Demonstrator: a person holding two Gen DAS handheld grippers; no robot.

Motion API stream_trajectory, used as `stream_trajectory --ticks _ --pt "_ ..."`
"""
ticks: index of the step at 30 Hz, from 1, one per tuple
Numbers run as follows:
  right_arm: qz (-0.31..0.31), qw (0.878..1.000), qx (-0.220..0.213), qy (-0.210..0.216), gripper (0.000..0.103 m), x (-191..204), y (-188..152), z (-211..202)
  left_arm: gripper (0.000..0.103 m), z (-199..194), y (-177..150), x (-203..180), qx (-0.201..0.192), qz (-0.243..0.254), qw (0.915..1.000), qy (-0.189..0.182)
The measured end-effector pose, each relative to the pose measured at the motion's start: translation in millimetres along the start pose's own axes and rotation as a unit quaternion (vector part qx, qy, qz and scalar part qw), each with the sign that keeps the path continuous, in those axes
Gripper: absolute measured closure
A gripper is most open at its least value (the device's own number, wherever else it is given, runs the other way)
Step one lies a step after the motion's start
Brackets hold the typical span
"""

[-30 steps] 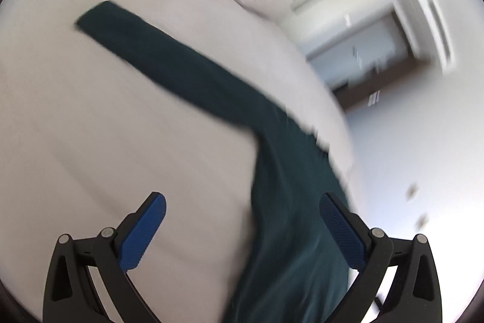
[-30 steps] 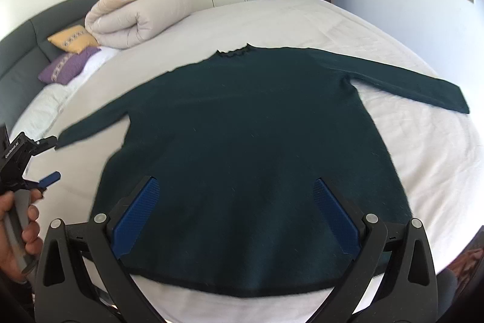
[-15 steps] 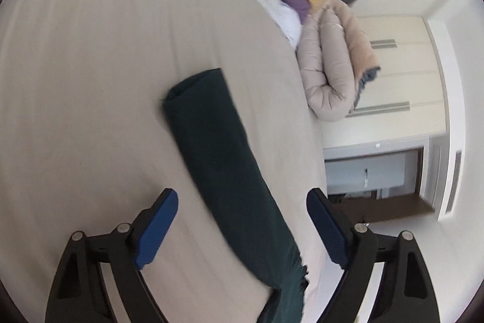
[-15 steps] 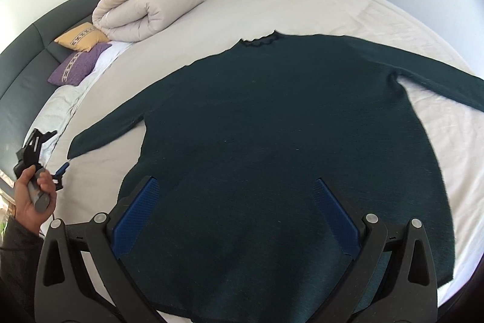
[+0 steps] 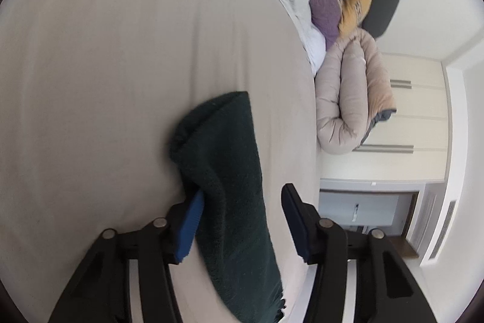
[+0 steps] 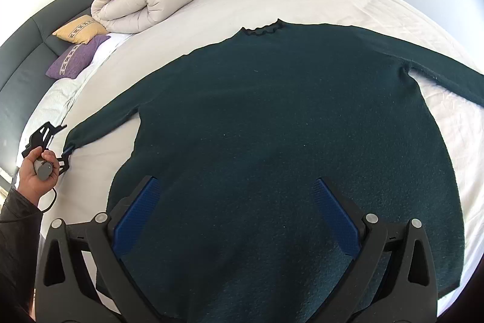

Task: Fold small clothes
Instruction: 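Grasp the sweater sleeve cuff with the left gripper, then lift the sleeve with the left gripper and lay it across the sweater body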

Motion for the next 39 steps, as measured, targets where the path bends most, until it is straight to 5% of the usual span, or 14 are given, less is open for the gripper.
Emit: stream_trajectory --ticks 5,14,16,18,20,25,28,31,33,35,37,39 --pt "0.012 1.0 0.008 0.0 0.0 -5.7 -4.1 7.2 0.049 -34.4 -10.6 17.1 -0.058 -0.045 0.9969 0.03" --pt "0.022 1.0 0.013 0.003 0.0 -8.5 -10.8 11.5 0.035 4.7 10.6 -3.5 -0.033 0.002 0.9982 0.049" --pt "0.025 1.0 0.013 0.001 0.0 -10.3 -12.0 12.4 0.041 11.1 12.7 -5.3 -0.021 0.004 0.9988 0.045" --pt "0.027 1.0 0.016 0.001 0.0 -11.6 -14.9 13.2 0.076 17.9 12.6 -3.1 -0.002 -0.005 0.9995 0.032" --pt "0.028 0.999 0.019 0.001 0.0 -12.7 -16.8 14.4 0.089 21.2 14.7 8.5 0.006 -0.032 0.999 0.029" --pt "0.031 0.999 0.013 0.002 0.0 -17.0 -15.3 13.5 0.092 15.7 11.2 2.9 -0.005 -0.008 0.9995 0.029" --pt "0.035 0.999 0.009 0.002 0.0 -23.1 -13.8 12.7 0.094 13.4 -0.2 -21.9 -0.007 0.061 0.997 0.048" --pt "0.041 0.999 0.007 0.001 0.0 -31.4 -11.9 12.7 0.094 21.1 -31.2 -62.0 0.019 0.16 0.985 0.062" --pt "0.047 0.999 0.007 0.001 0.003 -37.1 -9.7 14.7 0.094 29.4 -65.8 -92.8 0.032 0.253 0.9638 0.076" --pt "0.057 0.998 0.005 0.004 0.003 -43.4 -5.1 16.0 0.094 38.6 -117.8 -126.0 0.041 0.378 0.9204 0.09" --pt "0.067 0.998 0.0 0.008 0.004 -50.6 4.0 17.8 0.094 45.2 -178.3 -146.1 0.048 0.5 0.8589 0.097" --pt "0.074 0.997 -0.003 0.01 0.004 -57.6 16.0 22.0 0.094 49.7 -253.5 -148.5 0.059 0.623 0.7733 0.103"
Point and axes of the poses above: each gripper's, at about its wrist camera, not at the fingertips, and z roughly the way its jaws point, x to its left, y to its top, the point moved 9 cm from there along z, roughly the way its jaws point, and after that the axes turned 3 degrees about -y, right-handed, at the moved point
